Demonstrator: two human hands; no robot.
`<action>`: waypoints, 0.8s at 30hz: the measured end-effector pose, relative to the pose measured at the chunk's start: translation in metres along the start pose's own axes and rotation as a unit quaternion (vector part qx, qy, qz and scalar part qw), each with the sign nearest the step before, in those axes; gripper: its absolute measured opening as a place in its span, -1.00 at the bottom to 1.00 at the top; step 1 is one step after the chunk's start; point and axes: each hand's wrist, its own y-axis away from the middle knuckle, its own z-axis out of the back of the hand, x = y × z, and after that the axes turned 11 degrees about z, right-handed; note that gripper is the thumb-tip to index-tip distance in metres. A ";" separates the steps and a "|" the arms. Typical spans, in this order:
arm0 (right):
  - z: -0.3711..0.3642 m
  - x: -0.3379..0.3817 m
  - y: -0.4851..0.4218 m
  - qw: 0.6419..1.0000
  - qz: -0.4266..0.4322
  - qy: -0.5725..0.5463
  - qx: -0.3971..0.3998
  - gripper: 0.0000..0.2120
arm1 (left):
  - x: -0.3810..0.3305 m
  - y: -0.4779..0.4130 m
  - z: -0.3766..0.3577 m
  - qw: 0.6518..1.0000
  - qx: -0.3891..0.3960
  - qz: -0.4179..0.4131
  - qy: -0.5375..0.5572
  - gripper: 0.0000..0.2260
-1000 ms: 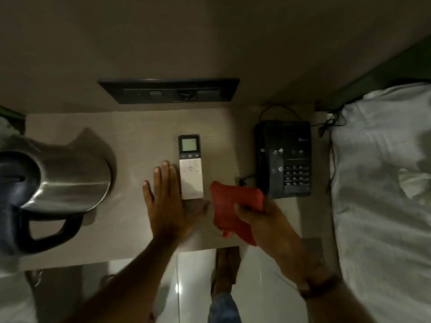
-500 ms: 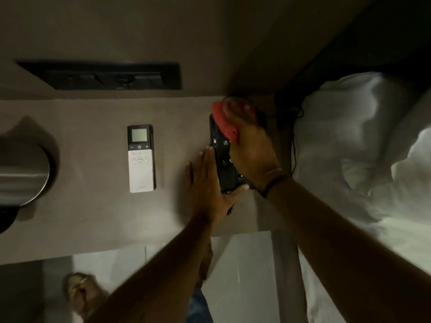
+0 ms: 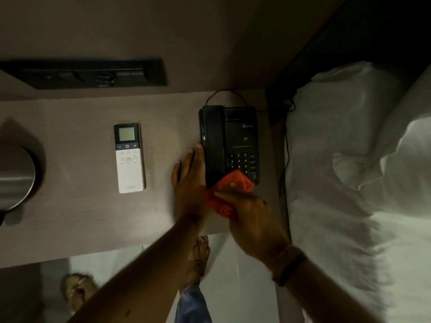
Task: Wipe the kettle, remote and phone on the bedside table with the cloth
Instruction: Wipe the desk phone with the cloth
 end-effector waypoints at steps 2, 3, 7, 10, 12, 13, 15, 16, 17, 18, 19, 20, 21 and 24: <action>0.030 0.002 -0.006 0.984 -0.081 -0.158 0.005 -0.72 | -0.004 -0.002 0.002 0.999 -0.002 0.008 -0.039 -0.10; 0.048 0.005 -0.006 0.960 -0.131 -0.246 0.000 -0.74 | -0.005 -0.002 0.001 0.999 -0.009 0.005 -0.052 -0.09; 0.099 0.009 -0.018 0.904 -0.174 -0.361 -0.149 -0.70 | -0.002 -0.001 0.001 1.000 -0.019 -0.007 -0.024 0.04; 0.115 0.010 -0.055 0.950 -0.046 -0.164 -0.260 -0.78 | -0.004 -0.001 0.002 0.999 -0.034 0.002 -0.030 0.19; 0.110 -0.003 -0.088 0.971 0.004 0.044 -0.233 -0.53 | -0.006 0.000 0.003 0.999 -0.034 0.007 -0.030 0.22; 0.104 -0.008 -0.103 0.977 -0.009 0.087 -0.197 -0.41 | -0.007 0.000 0.003 0.999 -0.036 0.007 -0.029 0.22; 0.084 -0.016 -0.120 0.981 -0.022 0.151 -0.118 -0.29 | -0.007 0.000 0.003 0.999 -0.039 0.007 -0.033 0.22; 0.072 -0.022 -0.120 0.977 -0.013 0.190 -0.098 -0.28 | -0.007 0.000 0.002 0.999 -0.040 0.006 -0.036 0.22; 0.061 -0.028 -0.115 0.973 -0.001 0.210 -0.100 -0.29 | -0.007 0.000 0.002 0.998 -0.040 0.004 -0.041 0.22; 0.053 -0.032 -0.106 0.973 0.007 0.202 -0.115 -0.31 | -0.007 0.000 0.002 0.998 -0.041 0.001 -0.045 0.21; 0.048 -0.033 -0.096 0.975 0.012 0.177 -0.132 -0.34 | -0.007 0.000 0.002 0.998 -0.044 0.001 -0.046 0.19; 0.045 -0.033 -0.085 0.979 0.013 0.150 -0.138 -0.37 | -0.006 0.000 0.003 0.998 -0.045 0.000 -0.041 0.18; 0.046 -0.034 -0.075 0.985 0.007 0.117 -0.127 -0.42 | -0.007 0.000 0.002 0.998 -0.043 -0.002 -0.037 0.17; 0.068 -0.024 -0.051 0.990 -0.079 -0.065 -0.094 -0.61 | -0.006 0.000 0.003 0.998 -0.046 0.003 -0.034 0.20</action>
